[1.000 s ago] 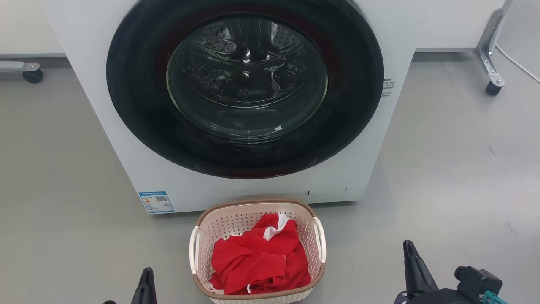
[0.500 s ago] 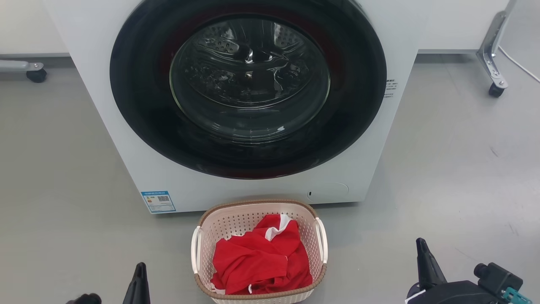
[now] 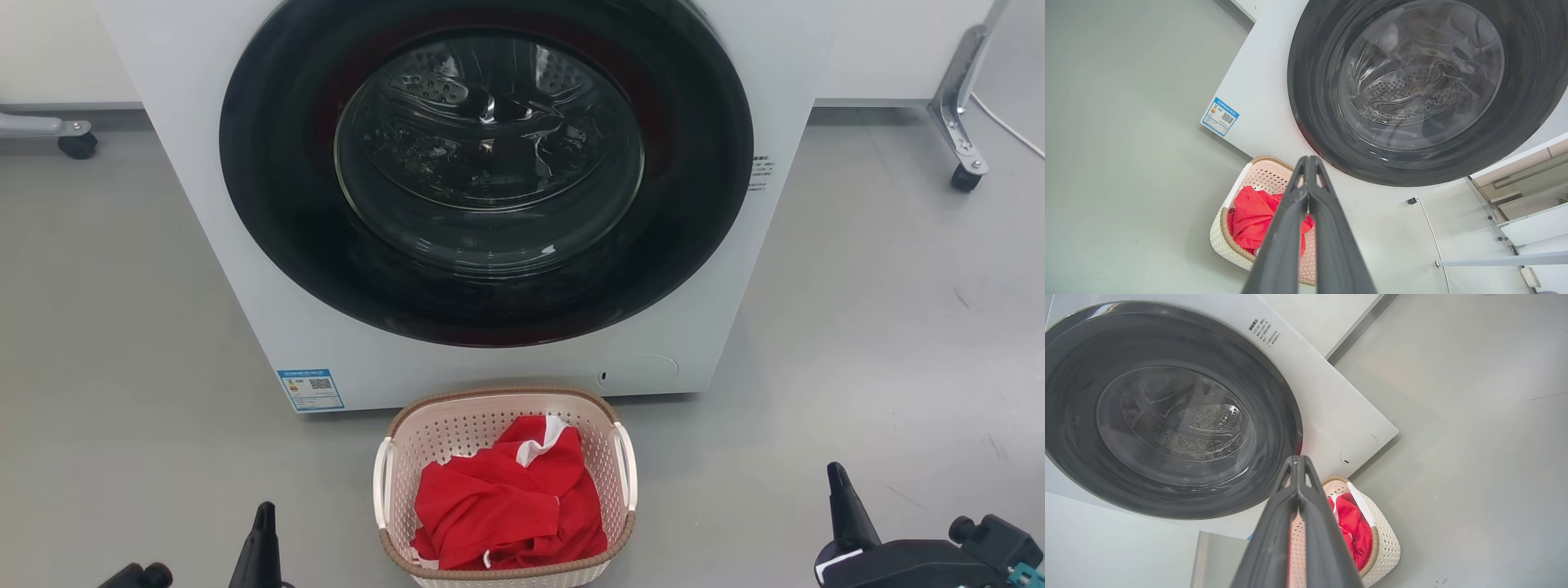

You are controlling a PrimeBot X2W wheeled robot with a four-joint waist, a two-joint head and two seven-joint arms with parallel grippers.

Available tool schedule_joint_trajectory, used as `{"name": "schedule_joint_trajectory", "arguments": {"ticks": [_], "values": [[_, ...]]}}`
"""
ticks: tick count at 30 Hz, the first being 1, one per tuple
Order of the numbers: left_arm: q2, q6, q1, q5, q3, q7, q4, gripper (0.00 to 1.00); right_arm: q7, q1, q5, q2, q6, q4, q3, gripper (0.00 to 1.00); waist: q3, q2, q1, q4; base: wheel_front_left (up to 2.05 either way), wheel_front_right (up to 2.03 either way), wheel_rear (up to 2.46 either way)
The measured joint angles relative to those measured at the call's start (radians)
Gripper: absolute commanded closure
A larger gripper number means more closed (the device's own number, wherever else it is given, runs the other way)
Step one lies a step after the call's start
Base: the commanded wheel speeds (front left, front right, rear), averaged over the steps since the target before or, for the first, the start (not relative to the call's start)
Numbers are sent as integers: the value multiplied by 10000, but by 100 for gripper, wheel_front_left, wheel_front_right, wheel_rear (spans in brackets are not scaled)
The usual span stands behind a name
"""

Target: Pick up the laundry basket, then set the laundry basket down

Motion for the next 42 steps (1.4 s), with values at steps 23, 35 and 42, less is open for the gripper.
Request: {"name": "schedule_joint_trajectory", "arguments": {"ticks": [23, 35, 42], "values": [[-65, -612, -592, -3243, 629, 871, 385, 100, 842, -195, 3010, 100, 596, 236, -1168, 100, -39, 0, 0, 118, 0, 0, 0], [-92, -888, -953, -4907, 945, 1269, 596, 100, 1239, -374, 4552, 136, 915, 366, -1745, 100, -59, 0, 0, 178, 0, 0, 0], [-151, -1064, -1087, -5812, 1089, 1515, 721, 100, 1503, -377, 5409, 163, 1104, 447, -2086, 100, -70, 0, 0, 212, 0, 0, 0]]}}
